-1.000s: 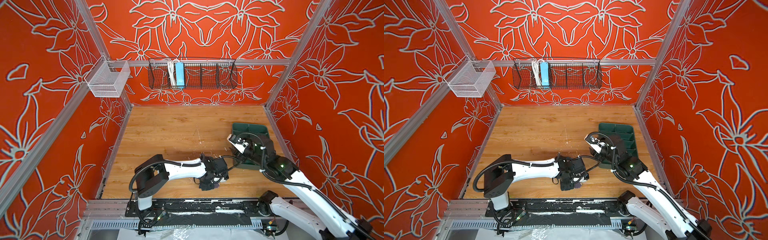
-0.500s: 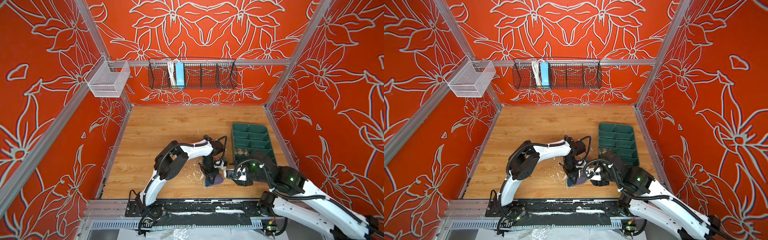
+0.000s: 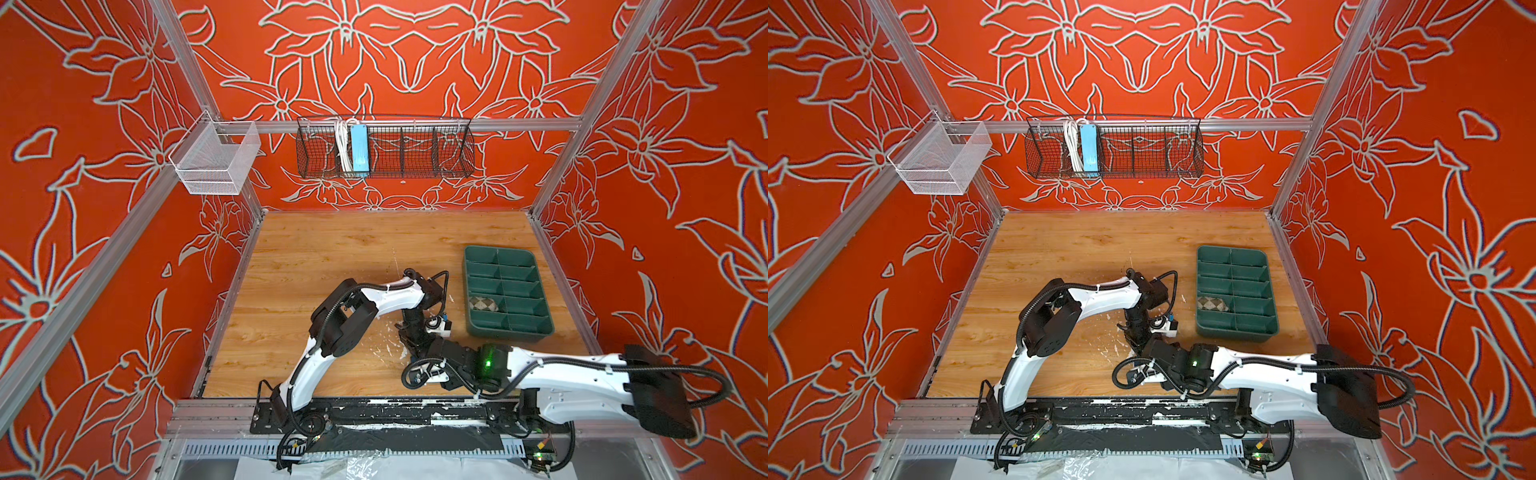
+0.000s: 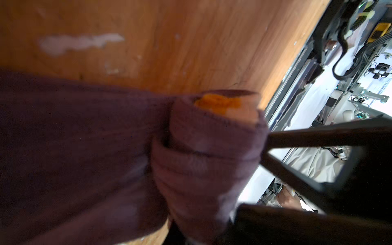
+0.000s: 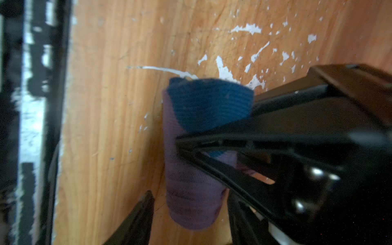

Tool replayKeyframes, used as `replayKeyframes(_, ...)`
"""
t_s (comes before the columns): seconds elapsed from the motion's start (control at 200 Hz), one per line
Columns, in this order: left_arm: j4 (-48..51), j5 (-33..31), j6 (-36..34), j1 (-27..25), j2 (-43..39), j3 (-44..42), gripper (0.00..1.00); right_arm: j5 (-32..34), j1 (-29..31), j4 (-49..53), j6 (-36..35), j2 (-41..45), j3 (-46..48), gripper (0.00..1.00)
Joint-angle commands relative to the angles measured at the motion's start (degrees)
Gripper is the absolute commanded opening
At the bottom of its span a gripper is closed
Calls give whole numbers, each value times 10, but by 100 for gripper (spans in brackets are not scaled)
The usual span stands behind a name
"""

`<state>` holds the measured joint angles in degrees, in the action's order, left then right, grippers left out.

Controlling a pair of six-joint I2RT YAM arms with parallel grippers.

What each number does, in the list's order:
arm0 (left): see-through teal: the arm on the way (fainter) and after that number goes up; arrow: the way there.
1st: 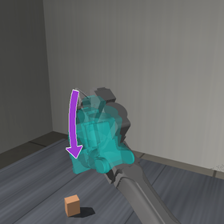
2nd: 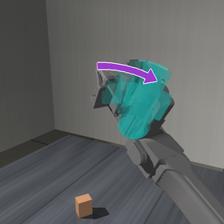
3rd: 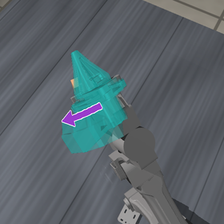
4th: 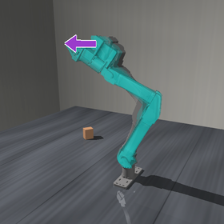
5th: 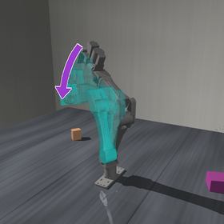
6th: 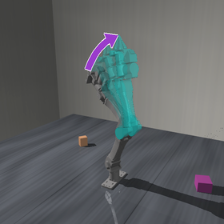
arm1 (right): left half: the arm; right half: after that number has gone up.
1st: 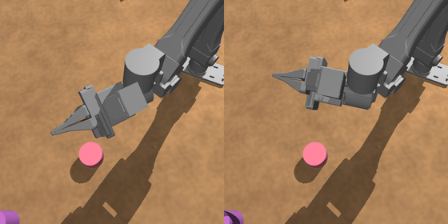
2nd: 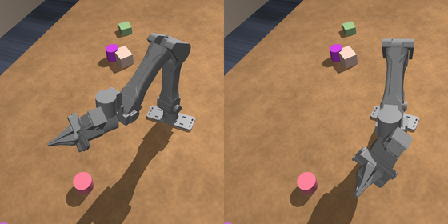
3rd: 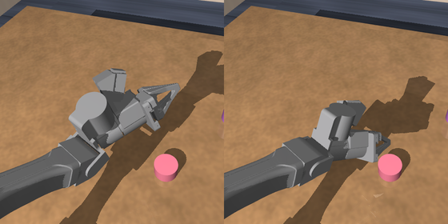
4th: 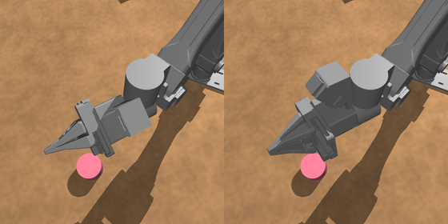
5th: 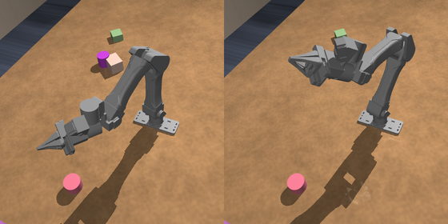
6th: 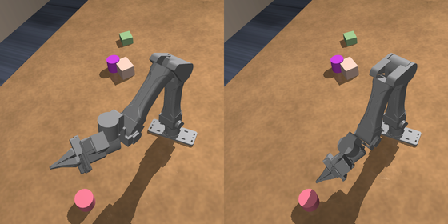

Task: Roll the socks

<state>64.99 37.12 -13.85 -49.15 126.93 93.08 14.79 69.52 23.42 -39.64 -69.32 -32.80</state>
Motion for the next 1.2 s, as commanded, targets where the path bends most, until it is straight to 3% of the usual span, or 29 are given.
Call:
replayKeyframes(0.0, -40, -49, -6, -1, 39, -11, 4, 30, 4, -69, 18, -29, -3, 52)
replayKeyframes(0.195, -57, -60, -13, -2, 14, -16, 22, -5, 3, -23, 41, -57, -16, 16)
replayKeyframes(0.29, -76, -78, -17, -2, -16, -27, 36, -40, 4, 12, 50, -62, -21, 6)
replayKeyframes(0.36, -92, -85, -30, -1, -48, -40, 40, -58, 4, 27, 62, -67, -24, 0)
replayKeyframes(0.595, -184, -100, -21, 24, -177, -128, 58, -127, -7, 56, 70, -90, -37, 0)
replayKeyframes(0.716, -233, -144, 7, 44, -254, -180, 65, -171, -27, 68, 69, -94, -49, 0)
replayKeyframes(0.821, -291, -237, 39, 61, -343, -238, 69, -222, -52, 67, 65, -94, -58, 0)
replayKeyframes(0.901, -321, -344, 62, 70, -420, -275, 72, -266, -73, 80, 58, -104, -75, 0)
replayKeyframes(1.066, -357, -581, 23, 77, -609, -347, 72, -343, -116, 168, 40, -166, -143, 0)
replayKeyframes(1.126, -376, -614, -25, 78, -687, -374, 72, -369, -137, 197, 39, -198, -172, 0)
replayKeyframes(1.196, -393, -585, -95, 77, -783, -406, 72, -389, -157, 221, 42, -235, -202, 0)
